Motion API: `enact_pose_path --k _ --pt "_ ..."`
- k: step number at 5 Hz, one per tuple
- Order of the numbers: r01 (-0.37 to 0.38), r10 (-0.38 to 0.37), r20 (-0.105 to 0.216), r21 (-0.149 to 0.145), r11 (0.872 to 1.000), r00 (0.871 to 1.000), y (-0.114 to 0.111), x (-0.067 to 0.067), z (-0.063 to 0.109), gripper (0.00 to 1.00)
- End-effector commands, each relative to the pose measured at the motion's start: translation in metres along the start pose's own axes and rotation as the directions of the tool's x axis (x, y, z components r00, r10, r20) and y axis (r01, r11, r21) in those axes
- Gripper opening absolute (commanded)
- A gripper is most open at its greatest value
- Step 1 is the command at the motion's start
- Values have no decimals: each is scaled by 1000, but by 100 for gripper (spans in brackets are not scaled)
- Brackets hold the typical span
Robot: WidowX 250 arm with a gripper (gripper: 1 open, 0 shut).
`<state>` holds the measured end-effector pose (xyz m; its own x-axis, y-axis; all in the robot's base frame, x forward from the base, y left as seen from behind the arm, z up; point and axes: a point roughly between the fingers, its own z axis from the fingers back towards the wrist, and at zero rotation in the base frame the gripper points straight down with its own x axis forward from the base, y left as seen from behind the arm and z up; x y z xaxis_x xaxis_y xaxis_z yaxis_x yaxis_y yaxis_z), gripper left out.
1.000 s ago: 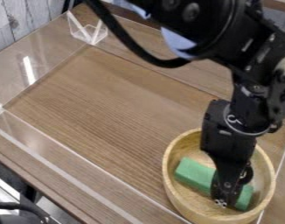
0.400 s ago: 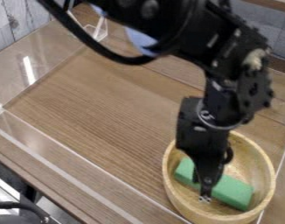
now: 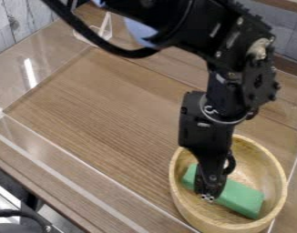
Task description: Move green object from inside the wooden bowl to the table next to it
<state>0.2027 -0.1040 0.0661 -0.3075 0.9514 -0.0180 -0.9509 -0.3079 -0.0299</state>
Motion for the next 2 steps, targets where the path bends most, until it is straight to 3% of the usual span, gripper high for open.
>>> enact_pose_path --k 1,2 --pt "35 -35 -18 -29 999 999 -4 -10 10 100" --pt "19 -19 -8 -28 999 1000 -4 -6 2 100"
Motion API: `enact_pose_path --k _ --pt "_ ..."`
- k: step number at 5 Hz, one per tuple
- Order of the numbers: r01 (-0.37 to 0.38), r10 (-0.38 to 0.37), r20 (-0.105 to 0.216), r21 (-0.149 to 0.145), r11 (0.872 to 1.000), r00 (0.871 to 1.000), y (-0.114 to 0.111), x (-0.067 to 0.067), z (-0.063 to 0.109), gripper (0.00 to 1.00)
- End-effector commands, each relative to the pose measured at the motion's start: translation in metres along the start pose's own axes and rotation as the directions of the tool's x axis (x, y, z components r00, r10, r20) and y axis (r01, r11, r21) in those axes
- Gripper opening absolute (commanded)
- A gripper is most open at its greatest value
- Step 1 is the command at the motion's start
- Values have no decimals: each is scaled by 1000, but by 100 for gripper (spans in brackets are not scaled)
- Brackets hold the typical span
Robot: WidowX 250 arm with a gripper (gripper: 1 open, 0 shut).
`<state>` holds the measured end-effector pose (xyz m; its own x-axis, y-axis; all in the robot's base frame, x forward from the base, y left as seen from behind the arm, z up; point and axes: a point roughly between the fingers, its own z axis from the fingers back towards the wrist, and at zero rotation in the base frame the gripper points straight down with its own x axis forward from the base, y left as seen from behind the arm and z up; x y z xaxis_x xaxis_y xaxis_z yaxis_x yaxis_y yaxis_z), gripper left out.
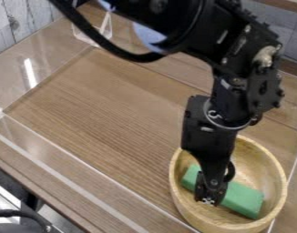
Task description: Move green object from inside the wooden bowl to the table next to it
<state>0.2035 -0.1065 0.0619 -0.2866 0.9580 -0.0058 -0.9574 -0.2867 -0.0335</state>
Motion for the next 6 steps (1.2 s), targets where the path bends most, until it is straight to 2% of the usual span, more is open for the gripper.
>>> enact_pose_path --k 1,2,3,4,5,6 --pt "-20 20 -10 -23 1000 1000 -4 0 -1 100" --pt "-78 78 1 -21 997 997 3 4 -15 100" --pt "-134 135 7 -23 991 991 9 8 -26 0" --pt "-184 184 9 -23 983 983 14 14 -29 0" --pt "-224 224 2 -23 974 975 13 22 -20 0" --pt "-242 241 -30 -23 970 970 1 33 -1 0"
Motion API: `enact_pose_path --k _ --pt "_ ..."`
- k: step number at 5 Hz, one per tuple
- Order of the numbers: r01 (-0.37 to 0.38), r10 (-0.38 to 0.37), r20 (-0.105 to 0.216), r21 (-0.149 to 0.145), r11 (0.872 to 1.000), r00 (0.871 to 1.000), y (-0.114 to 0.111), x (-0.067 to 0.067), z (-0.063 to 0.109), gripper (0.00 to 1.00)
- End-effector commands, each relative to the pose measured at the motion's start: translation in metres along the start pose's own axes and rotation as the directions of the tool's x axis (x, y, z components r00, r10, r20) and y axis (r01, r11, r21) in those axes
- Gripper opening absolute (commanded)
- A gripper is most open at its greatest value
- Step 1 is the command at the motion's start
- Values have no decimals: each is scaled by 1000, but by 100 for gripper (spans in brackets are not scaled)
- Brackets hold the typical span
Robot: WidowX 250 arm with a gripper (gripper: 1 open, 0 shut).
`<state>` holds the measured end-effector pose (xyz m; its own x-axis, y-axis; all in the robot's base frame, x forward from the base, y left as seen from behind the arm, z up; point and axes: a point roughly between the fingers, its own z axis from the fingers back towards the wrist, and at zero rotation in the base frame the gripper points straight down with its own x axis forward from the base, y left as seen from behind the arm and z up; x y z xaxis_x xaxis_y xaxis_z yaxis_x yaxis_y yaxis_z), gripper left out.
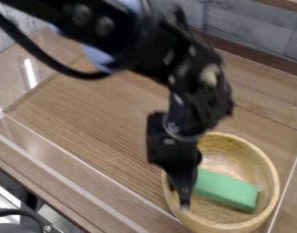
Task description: Move green object from inside the wooden bowl to the table next to it
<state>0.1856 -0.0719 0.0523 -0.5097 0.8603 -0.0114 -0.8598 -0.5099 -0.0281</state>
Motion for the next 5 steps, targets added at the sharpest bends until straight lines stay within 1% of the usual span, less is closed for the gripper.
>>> enact_pose_path --k 1,2,3,4,5 --pt "16 -18 -42 -30 999 999 -12 2 12 0" --pt "40 -42 -36 -33 999 998 -15 9 3 0" --pt "48 -49 -35 -32 998 998 -5 -7 9 0" --pt "-38 37 -32 -26 999 999 -10 -12 12 100" --pt "-123 122 -29 -21 992 992 -15 -17 15 100"
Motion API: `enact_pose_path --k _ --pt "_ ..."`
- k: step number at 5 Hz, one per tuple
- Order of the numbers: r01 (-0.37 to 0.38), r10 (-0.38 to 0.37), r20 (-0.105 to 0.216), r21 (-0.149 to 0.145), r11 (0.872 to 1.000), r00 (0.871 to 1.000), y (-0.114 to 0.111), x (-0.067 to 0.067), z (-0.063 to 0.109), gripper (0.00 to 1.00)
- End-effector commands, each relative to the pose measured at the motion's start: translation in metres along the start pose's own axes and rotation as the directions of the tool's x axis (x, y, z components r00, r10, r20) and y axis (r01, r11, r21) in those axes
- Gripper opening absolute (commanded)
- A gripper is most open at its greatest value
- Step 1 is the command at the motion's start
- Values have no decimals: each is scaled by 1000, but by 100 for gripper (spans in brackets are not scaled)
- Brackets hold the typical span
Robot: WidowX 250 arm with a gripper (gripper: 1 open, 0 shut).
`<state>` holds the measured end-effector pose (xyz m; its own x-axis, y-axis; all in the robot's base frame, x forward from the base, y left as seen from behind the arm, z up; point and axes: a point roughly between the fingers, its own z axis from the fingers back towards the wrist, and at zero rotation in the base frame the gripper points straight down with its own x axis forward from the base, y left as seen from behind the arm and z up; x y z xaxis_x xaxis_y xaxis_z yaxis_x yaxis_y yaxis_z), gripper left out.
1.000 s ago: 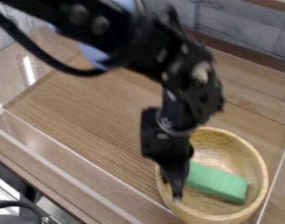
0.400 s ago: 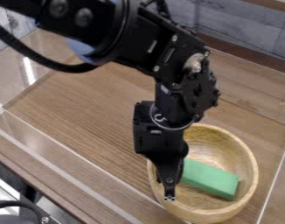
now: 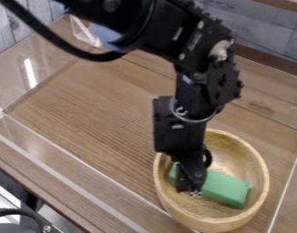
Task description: Move green object from inside the wooden bowl to the table next to it
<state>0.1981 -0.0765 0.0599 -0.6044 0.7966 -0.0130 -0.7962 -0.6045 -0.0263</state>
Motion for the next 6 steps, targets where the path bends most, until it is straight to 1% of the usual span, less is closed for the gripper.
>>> enact_pose_path --k 1,2,3,4,6 --pt "-21 20 -33 -14 1000 999 -2 -27 8 100" --pt "-30 30 -38 0 1000 999 6 -46 2 100" --pt "-66 66 -47 6 998 997 13 -41 -8 100" --pt "-118 119 -51 13 993 992 16 -36 -17 100" --pt "-148 149 -55 29 989 987 13 -24 -37 100"
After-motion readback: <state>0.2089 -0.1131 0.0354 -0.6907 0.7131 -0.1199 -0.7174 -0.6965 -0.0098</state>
